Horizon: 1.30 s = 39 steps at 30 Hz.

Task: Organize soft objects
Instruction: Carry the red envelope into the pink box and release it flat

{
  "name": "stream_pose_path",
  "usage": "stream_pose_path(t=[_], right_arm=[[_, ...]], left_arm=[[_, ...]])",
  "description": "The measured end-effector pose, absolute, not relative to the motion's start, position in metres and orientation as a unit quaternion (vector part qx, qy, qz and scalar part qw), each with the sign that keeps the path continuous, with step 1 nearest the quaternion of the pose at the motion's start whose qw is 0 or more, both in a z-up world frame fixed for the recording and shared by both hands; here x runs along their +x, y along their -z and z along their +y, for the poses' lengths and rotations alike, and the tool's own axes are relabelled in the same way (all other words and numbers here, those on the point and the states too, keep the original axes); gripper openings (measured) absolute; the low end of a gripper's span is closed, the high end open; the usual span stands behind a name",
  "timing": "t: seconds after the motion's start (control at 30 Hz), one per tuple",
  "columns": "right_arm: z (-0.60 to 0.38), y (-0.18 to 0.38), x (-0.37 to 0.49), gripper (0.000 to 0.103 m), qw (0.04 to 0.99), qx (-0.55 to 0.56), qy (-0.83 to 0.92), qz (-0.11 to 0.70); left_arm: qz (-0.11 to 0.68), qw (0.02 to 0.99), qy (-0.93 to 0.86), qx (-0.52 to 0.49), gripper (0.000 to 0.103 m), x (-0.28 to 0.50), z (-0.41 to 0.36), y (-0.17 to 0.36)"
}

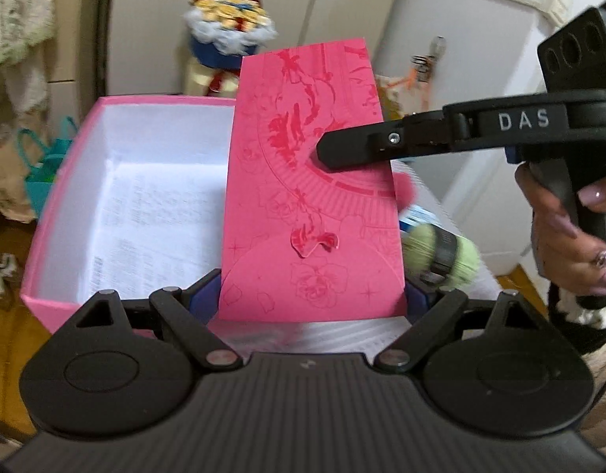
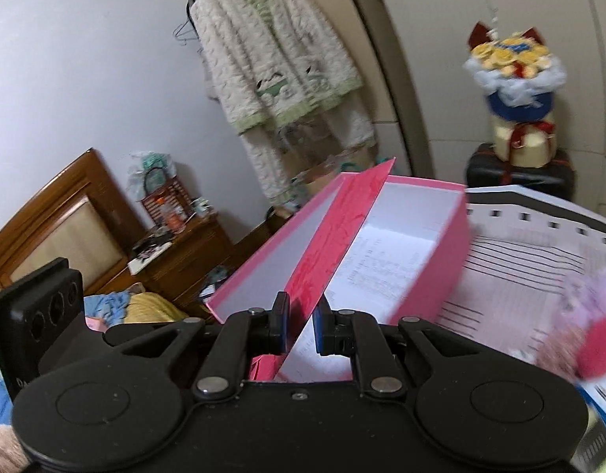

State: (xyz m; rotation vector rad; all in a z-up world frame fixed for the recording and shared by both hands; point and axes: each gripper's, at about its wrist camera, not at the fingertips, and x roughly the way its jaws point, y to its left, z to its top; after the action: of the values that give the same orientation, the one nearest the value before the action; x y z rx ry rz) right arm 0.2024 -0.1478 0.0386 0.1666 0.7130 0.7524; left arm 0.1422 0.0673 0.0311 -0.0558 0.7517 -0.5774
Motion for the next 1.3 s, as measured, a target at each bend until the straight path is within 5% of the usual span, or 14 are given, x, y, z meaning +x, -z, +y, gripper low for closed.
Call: stream_pose_path(t=[0.43,0.9,1.3], right_arm=[[-0.111,-0.002,0.321,0.016,0.798,0.129,-0.400,0.431],[-0.102,0.042,0.355,0.018,0.740,0.199,-0.410,0.494],[-0.078,0.044,0.349,0.033,0.790,0.077,-0.361,0.488]], left_arm=[[0.412,0.887,0.202,0.043,0.089,0.235,0.088,-0.005],[0.461,0.867,0.160,0.102,0.089,0.263,0.093,0.009],[0.420,0.884,0.142,0.148,0.091,0.248,0.082,0.003]])
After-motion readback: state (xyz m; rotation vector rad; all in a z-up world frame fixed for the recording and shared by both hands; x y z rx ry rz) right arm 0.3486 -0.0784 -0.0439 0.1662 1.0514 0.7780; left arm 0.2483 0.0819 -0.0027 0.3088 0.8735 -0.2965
